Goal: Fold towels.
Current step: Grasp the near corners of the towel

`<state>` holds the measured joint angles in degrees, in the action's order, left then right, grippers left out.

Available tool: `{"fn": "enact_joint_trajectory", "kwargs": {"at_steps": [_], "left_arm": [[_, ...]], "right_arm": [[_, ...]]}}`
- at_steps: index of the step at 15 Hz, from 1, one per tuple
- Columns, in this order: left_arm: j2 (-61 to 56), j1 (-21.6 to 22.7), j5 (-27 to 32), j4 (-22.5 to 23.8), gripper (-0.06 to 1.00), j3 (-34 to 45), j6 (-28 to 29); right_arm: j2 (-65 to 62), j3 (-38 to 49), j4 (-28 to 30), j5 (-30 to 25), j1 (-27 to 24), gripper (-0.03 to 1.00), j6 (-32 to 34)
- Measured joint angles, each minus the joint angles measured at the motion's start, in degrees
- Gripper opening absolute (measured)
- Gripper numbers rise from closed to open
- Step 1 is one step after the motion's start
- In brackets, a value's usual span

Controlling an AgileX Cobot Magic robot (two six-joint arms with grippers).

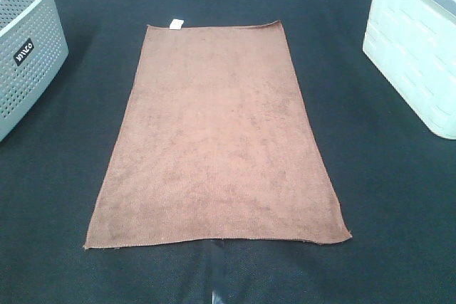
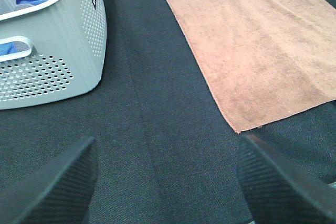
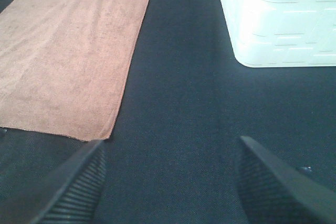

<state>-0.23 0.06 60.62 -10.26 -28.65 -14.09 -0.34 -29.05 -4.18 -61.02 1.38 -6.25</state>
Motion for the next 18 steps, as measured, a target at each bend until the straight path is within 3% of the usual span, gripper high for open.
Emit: {"fn": "enact_joint_trajectory", "kwargs": {"at_steps": [14,17,18], "left_arm": [[0.0,0.0,0.0,0.0,0.71,0.0,0.0],[0.0,0.0,-3.7,0.0,0.71,-0.8,0.0],[0.0,0.0,-8.1,0.0,0.71,-0.8,0.2]], "right_arm": [[0.0,0.0,-1.0,0.0,0.0,0.66,0.0],[0.7,-0.2,-0.9,0.5,0.0,0.66,0.0],[2.6,-0.5,-0.9,1.4,0.0,0.66,0.0]]}}
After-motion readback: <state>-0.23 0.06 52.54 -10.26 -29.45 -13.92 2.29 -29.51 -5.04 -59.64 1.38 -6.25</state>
